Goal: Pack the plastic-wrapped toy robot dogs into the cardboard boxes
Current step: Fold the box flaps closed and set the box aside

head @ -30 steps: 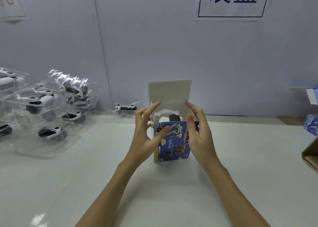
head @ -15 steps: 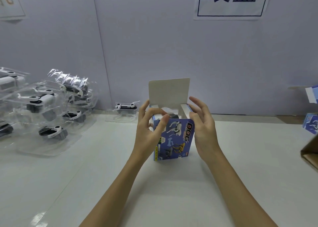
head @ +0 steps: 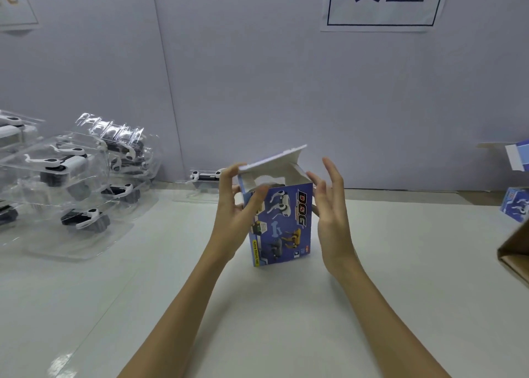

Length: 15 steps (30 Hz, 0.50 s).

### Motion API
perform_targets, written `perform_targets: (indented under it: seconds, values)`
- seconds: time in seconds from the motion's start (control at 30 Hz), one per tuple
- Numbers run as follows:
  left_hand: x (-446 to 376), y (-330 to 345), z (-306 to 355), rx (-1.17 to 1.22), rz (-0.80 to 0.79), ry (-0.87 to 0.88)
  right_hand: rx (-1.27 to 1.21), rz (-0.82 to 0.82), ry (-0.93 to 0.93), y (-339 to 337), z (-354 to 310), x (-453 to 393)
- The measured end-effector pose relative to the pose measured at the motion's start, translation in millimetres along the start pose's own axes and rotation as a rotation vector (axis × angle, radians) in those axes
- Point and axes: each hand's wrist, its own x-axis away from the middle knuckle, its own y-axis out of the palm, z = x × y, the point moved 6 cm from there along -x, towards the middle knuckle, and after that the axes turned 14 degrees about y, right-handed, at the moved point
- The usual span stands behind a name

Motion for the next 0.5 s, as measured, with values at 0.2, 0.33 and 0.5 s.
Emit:
perform_targets:
  seconds: [0.2, 0.33, 0.5]
  values:
    - [-2.1, -14.8, -12.4, 0.068, -0.044, -0.085, 0.023, -0.145, 0.021, 9.2, -6.8, -1.9]
    - [2.8, -2.6, -9.2, -0.048, -0.222, -0.030, -0.039, -0.105, 0.077, 8.2, -6.9, -1.3]
    - [4.4, 7.8, -11.9, 0.048, -0.117, -0.084, 0.045, -0.072, 0.087, 1.6, -1.8, -5.5]
